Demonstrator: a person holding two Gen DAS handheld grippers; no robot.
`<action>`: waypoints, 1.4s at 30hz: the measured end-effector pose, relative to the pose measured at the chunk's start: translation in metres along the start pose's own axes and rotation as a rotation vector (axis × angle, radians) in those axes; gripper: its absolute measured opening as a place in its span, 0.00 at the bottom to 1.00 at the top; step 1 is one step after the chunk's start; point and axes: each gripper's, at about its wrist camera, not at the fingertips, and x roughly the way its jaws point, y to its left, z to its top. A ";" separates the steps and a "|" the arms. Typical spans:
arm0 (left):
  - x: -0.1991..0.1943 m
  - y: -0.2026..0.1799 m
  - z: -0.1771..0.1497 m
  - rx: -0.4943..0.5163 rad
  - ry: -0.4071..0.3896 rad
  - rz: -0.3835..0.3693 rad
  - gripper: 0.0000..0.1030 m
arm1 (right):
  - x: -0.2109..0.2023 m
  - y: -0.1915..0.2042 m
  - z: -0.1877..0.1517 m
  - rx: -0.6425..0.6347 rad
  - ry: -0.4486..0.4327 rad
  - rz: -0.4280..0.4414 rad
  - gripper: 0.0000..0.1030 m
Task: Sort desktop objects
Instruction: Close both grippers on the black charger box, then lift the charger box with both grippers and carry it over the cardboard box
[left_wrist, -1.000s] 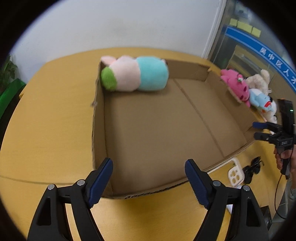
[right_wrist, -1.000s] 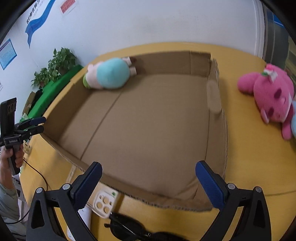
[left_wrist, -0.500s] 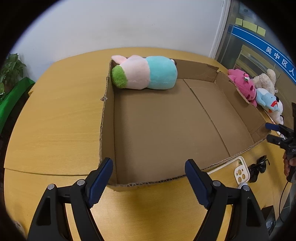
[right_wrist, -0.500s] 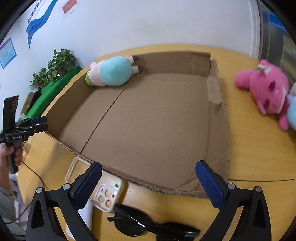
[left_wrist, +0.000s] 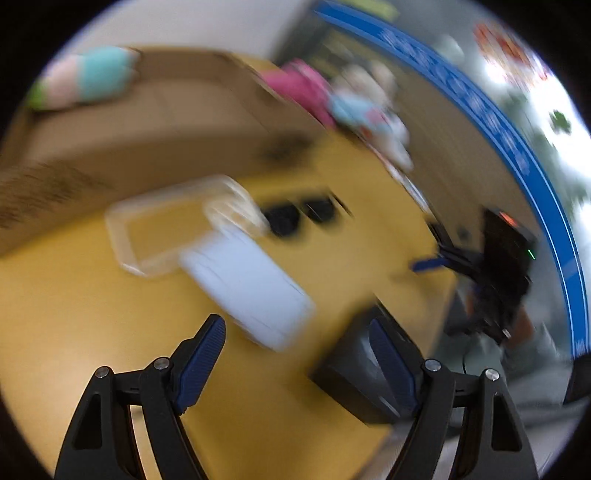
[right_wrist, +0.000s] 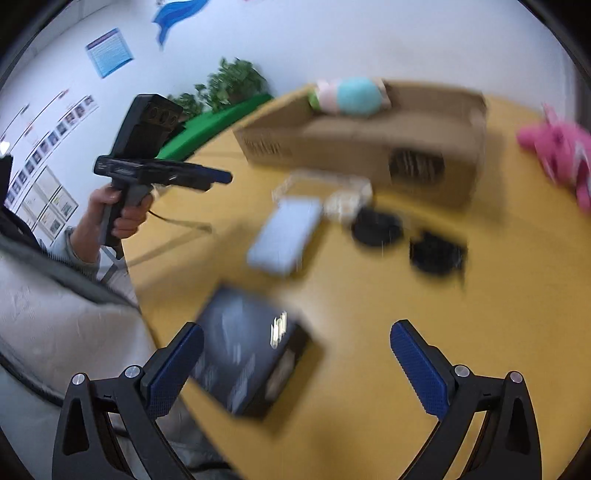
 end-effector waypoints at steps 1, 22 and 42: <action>0.008 -0.009 -0.004 0.021 0.021 -0.030 0.78 | 0.004 0.000 -0.012 0.022 0.016 0.009 1.00; 0.056 -0.020 -0.036 -0.050 0.157 -0.032 0.71 | 0.063 0.062 -0.038 -0.099 -0.113 0.001 0.93; 0.045 -0.004 -0.038 -0.077 0.113 0.011 0.77 | 0.098 0.083 -0.042 -0.297 0.008 -0.025 0.95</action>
